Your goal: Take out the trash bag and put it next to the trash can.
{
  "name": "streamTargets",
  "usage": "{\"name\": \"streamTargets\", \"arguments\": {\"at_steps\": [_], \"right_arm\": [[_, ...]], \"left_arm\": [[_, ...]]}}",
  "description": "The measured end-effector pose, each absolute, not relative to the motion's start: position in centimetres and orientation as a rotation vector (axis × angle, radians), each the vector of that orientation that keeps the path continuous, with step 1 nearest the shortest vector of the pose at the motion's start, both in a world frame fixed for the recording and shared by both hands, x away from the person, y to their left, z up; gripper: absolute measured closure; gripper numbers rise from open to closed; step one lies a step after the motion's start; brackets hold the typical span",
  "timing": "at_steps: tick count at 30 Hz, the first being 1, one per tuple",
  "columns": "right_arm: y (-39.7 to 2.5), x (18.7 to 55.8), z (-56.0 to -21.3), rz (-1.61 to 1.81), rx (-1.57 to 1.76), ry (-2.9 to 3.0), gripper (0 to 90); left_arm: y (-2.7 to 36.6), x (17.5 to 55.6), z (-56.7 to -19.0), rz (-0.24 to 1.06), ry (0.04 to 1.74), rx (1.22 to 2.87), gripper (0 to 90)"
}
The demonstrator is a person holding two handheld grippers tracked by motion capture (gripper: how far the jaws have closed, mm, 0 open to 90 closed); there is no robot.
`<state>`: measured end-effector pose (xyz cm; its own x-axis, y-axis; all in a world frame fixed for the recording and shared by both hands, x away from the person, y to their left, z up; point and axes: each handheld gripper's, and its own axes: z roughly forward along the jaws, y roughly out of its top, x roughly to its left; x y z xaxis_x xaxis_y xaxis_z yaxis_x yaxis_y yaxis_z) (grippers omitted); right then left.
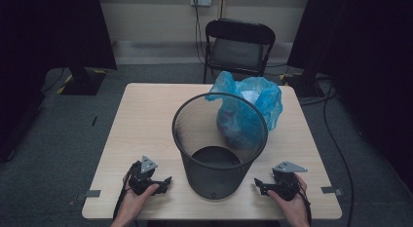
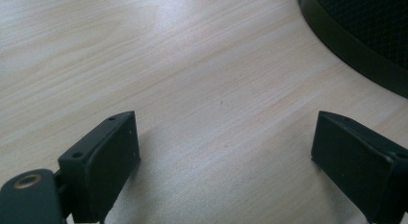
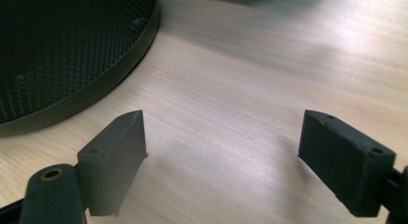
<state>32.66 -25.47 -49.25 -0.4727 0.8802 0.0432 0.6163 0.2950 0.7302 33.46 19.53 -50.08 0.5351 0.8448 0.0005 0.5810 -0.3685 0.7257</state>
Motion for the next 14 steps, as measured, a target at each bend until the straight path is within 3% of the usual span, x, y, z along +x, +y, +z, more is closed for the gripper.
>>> {"name": "streamTargets", "arguments": {"at_steps": [14], "right_arm": [[-24.43,32.40,-49.97,0.941,1.324,2.168,13.8]], "left_arm": [[19.53,33.47,-50.09,0.496,1.150,2.090,8.5]]}}
